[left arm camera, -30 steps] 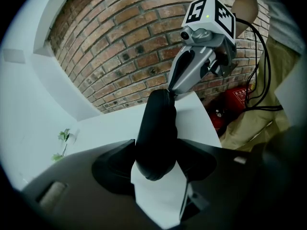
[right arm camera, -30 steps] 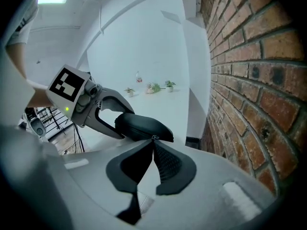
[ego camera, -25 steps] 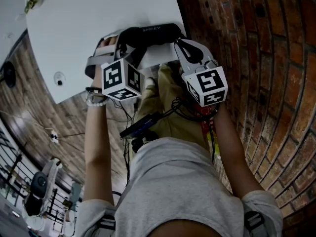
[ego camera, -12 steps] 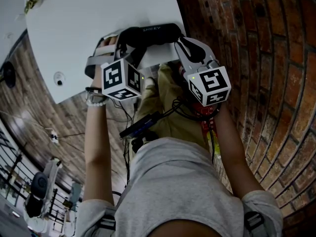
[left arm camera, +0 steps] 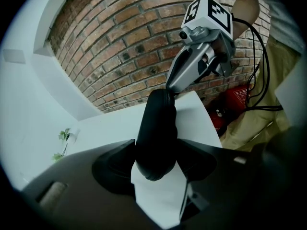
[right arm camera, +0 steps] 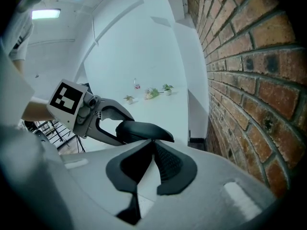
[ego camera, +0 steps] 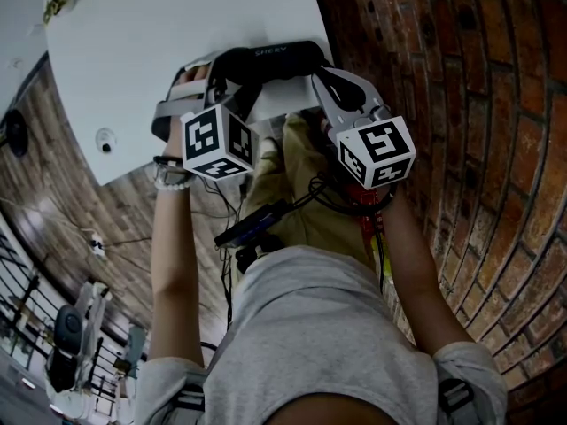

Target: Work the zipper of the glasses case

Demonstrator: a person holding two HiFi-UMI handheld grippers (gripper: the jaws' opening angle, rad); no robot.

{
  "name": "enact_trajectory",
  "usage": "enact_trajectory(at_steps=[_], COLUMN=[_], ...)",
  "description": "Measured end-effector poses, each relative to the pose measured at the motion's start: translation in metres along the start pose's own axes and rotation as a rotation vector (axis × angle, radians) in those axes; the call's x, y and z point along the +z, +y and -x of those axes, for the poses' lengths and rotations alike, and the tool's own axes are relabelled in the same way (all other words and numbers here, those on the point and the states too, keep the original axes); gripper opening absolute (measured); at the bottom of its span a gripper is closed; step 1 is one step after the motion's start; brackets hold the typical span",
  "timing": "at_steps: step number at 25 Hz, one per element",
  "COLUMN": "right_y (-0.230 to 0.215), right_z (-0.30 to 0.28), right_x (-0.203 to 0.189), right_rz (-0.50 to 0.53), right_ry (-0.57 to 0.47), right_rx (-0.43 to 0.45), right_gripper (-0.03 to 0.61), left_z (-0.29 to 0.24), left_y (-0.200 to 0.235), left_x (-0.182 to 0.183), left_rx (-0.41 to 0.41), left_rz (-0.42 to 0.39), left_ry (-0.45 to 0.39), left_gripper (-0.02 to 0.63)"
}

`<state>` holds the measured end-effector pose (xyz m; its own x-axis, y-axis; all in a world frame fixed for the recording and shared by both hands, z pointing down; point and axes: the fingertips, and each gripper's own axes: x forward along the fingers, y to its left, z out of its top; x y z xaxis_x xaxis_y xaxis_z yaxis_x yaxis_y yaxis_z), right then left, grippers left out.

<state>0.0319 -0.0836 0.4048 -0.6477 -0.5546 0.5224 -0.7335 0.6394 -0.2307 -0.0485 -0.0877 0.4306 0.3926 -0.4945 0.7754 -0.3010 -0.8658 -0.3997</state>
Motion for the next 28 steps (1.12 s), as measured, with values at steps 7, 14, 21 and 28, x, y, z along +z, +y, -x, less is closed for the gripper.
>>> enact_trajectory(at_steps=[7,14,21,28], right_y=[0.016,0.031,0.034,0.043], right_z=[-0.003,-0.010,-0.011,-0.016], right_x=[0.003,0.005,0.005,0.008], right_rz=[0.039,0.076,0.079,0.086], right_ry=[0.004,0.007,0.019,0.033], right_rx=[0.036,0.026,0.026,0.045], right_gripper=[0.015,0.005,0.006,0.009], left_z=[-0.001,-0.002,-0.001,-0.002], left_y=[0.000,0.001,0.000,0.002], left_x=[0.000,0.000,0.001,0.001], left_rx=[0.002,0.003,0.003,0.004], left_rz=[0.000,0.006,0.006,0.000], left_ry=[0.010,0.004,0.002,0.003], left_gripper=[0.276,0.276,0.276,0.276])
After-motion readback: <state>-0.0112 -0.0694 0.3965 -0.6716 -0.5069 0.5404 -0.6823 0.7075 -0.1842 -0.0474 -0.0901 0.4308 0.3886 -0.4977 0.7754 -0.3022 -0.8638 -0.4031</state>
